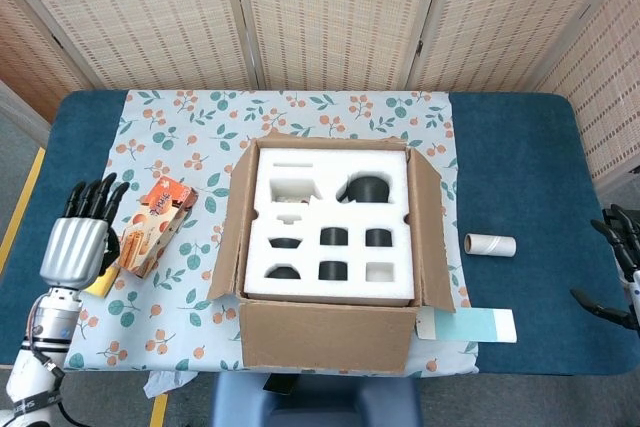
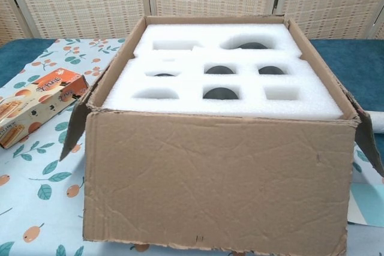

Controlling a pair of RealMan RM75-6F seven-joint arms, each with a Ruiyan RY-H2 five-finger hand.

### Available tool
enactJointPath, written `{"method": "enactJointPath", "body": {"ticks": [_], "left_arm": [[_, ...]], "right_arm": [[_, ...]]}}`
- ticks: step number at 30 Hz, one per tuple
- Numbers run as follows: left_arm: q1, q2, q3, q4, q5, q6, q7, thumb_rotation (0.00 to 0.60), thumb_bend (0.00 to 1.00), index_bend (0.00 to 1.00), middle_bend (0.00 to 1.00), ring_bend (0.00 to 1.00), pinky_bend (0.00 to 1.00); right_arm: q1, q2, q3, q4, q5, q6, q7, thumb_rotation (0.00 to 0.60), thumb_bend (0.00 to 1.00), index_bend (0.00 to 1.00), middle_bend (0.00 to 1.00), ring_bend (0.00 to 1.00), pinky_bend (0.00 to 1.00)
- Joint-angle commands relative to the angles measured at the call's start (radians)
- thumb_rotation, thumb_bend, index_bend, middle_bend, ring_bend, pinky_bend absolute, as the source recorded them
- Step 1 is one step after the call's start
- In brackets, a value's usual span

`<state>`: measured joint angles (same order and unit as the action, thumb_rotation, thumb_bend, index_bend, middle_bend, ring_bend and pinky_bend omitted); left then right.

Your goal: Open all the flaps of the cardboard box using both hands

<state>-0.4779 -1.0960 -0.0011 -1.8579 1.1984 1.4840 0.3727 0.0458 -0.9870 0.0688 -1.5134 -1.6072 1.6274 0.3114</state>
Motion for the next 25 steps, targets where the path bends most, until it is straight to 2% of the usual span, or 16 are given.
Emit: {"method": "enactJointPath", "body": {"ticks": [1,3,6,9,12,14,19,25], "left_arm": [[0.108,-0.011,0.054,0.066,0.046,0.052,-0.124,0.600,0.80,0.02,0.00,0.00,0.00],[0.145,-0.011,0.060,0.088,0.057,0.067,-0.180,0.600,0.73,0.01,0.00,0.00,0.00],[0.200,-0.016,0.069,0.121,0.089,0.107,-0.246,0.600,0.47,0.00,0.00,0.00,0.00],[0.255,-0.048,0.064,0.162,0.101,0.166,-0.254,0.600,0.29,0.00,0.00,0.00,0.00],[0.273,-0.050,0.060,0.160,0.102,0.169,-0.205,0.600,0.23,0.00,0.00,0.00,0.00],[0.280,-0.046,0.054,0.154,0.114,0.167,-0.215,0.600,0.21,0.00,0.00,0.00,0.00],[0.299,-0.028,0.047,0.142,0.116,0.142,-0.210,0.600,0.21,0.00,0.00,0.00,0.00],[0.314,-0.028,0.041,0.135,0.156,0.135,-0.187,0.600,0.21,0.00,0.00,0.00,0.00]], "right_arm": [[0.014,-0.022,0.000,-0.013,0.007,-0.032,-0.081,0.600,0.21,0.11,0.00,0.00,0.00],[0.020,-0.030,0.001,-0.032,0.026,-0.056,-0.114,0.600,0.21,0.10,0.00,0.00,0.00],[0.018,-0.049,0.002,-0.050,0.037,-0.058,-0.177,0.600,0.21,0.10,0.00,0.00,0.00],[0.011,-0.055,-0.006,-0.071,0.040,-0.062,-0.175,0.600,0.21,0.09,0.00,0.00,0.00],[0.003,-0.066,0.001,-0.069,0.067,-0.059,-0.191,0.600,0.21,0.08,0.00,0.00,0.00],[-0.001,-0.083,0.009,-0.068,0.086,-0.053,-0.212,0.600,0.21,0.06,0.00,0.00,0.00],[-0.013,-0.111,0.002,-0.071,0.054,-0.016,-0.298,0.600,0.21,0.05,0.00,0.00,0.00],[-0.020,-0.112,-0.022,-0.072,0.012,-0.010,-0.282,0.600,0.21,0.05,0.00,0.00,0.00]]}}
